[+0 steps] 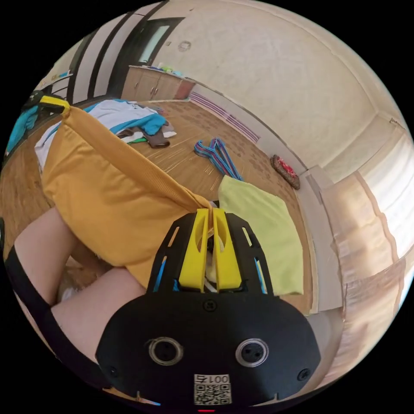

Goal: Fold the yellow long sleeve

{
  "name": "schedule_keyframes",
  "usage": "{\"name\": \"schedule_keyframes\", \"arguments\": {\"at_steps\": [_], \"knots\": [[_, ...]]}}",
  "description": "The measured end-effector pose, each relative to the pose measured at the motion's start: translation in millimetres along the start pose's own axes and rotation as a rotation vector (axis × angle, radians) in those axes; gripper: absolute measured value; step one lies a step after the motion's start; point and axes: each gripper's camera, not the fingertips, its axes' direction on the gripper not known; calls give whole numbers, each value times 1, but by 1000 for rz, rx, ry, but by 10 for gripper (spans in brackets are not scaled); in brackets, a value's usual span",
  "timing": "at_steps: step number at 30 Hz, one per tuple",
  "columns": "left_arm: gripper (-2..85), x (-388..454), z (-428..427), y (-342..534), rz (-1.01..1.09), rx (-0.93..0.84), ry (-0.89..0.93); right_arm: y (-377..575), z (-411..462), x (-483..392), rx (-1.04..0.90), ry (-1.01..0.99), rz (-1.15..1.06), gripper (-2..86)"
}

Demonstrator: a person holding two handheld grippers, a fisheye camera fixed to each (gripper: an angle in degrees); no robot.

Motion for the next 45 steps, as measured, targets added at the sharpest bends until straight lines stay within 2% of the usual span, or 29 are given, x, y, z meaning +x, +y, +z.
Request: {"name": "schedule_keyframes", "arguments": {"at_steps": [10, 19, 25, 33, 38, 41, 45], "knots": [[-16, -23, 121, -91, 2, -213, -67, -88, 147, 40, -153, -156, 194, 13], [-16, -68, 177, -133, -149, -257, 34, -147, 243, 45, -348, -102, 234, 15], [-15, -89, 202, -150, -196, -266, 85, -160, 288, 55, -385, -135, 271, 16], [4, -111, 205, -184, -144, -313, 122, -192, 308, 81, -469, -210, 217, 17], [-9, -127, 186, -202, -194, -270, 139, -207, 290, 106, -400, -317, 304, 31], [-12, -135, 173, -213, -214, -231, 101, -212, 278, 118, -350, -296, 355, 47], [-7, -129, 168, -221, -129, -224, 86, -210, 272, 122, -348, -257, 381, 69]]}}
